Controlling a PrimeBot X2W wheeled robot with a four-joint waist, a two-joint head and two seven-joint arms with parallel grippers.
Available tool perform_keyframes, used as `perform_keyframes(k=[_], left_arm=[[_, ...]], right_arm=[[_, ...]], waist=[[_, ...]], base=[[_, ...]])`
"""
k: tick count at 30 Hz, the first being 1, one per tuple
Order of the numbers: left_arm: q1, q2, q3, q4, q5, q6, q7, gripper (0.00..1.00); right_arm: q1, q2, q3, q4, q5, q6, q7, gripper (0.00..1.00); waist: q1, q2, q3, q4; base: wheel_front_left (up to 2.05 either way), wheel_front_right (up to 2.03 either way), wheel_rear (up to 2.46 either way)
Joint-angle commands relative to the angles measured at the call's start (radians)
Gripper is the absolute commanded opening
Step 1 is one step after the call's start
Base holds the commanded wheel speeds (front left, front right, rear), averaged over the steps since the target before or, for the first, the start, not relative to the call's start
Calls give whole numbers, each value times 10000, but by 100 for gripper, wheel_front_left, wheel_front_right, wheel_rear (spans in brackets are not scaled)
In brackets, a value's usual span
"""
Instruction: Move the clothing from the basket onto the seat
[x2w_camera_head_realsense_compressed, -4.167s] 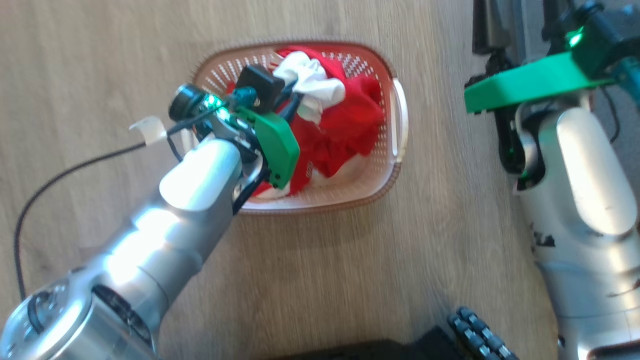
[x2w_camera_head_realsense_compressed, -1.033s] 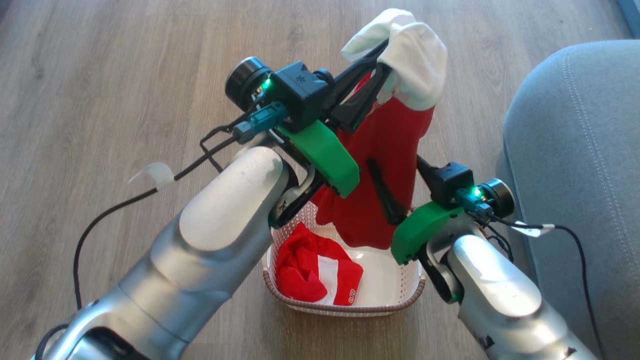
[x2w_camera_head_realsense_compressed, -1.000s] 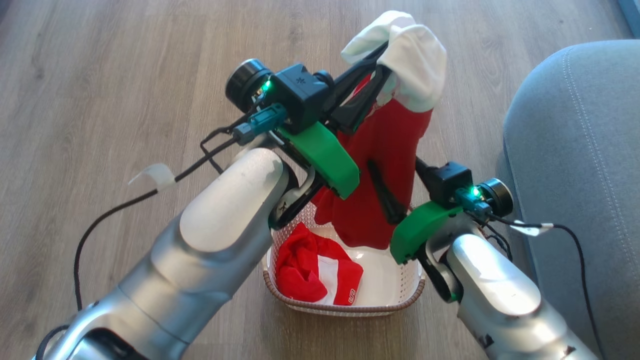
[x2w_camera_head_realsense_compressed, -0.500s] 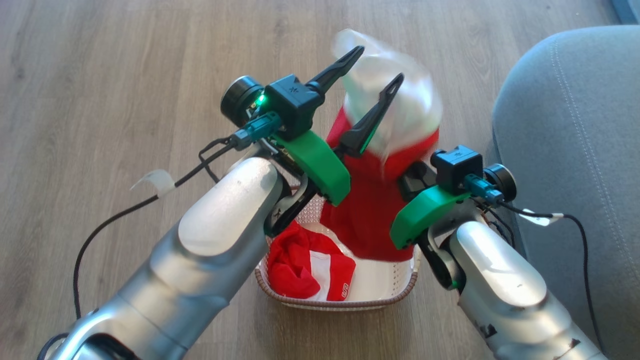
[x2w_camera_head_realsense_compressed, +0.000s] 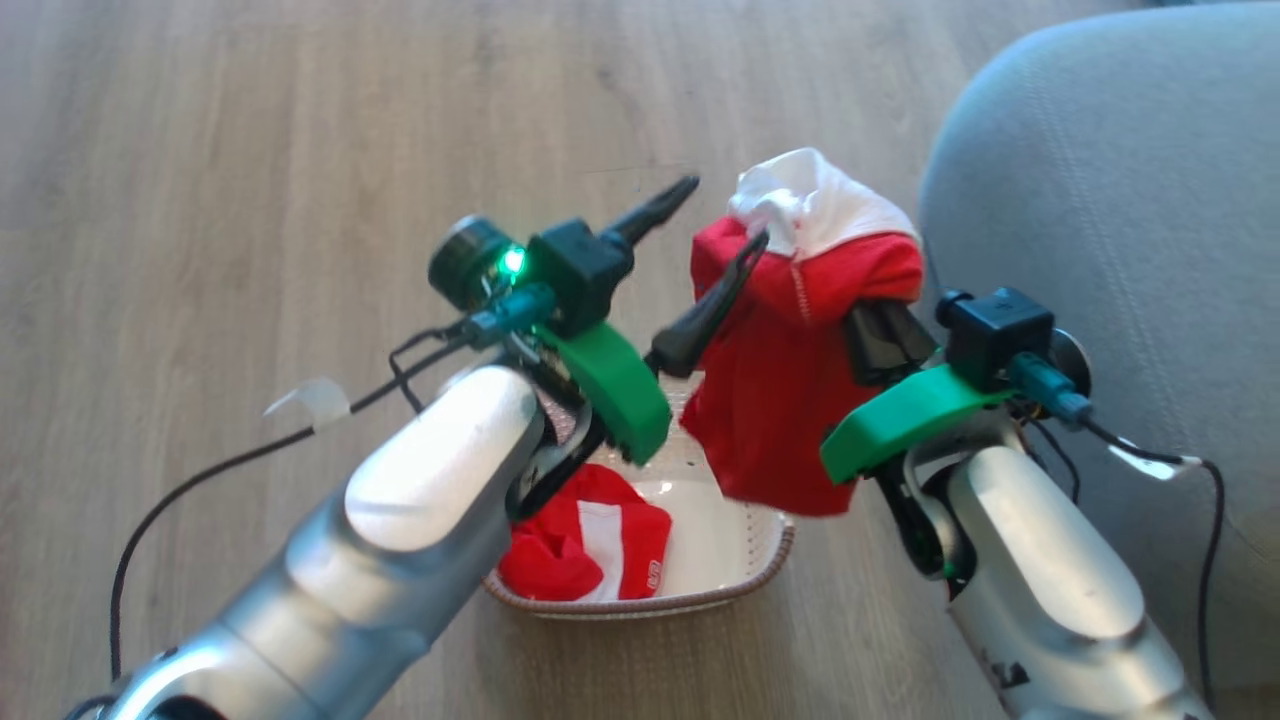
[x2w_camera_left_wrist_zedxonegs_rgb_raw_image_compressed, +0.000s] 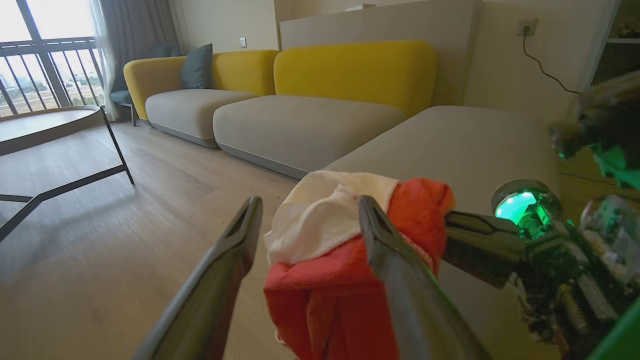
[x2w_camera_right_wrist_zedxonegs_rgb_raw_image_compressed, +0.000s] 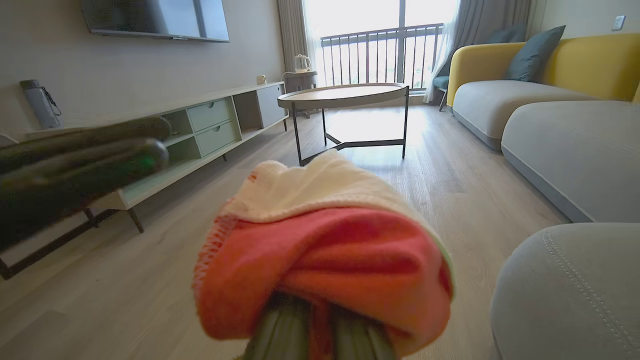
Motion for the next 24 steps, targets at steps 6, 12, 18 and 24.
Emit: perform_keyframes(k=[6,12,18,24], left_arm=[[-86,519,-114,-165,-379,-63,-51,100],[77,666,-289,-237,-461,-63,-51,100],[438,700,-328,-521,-448,-63,-51,100],[667,708,-293,-653,-410,-63,-51,100]], right_arm=[[159,88,-377,-875,-43,71,-51,0],[311,112,-628,-1259,-67,71,-51,0],[551,153,-773,-1688,13,71,-51,0],[799,171,-935,-2038,40,71,-51,0]], waist=[[0,0,86,-910],[0,0,198,-1814],[0,0,52,-3146],[0,0,-97,-4046]], base=[[0,0,0],[0,0,0],[0,0,0],[0,0,0]])
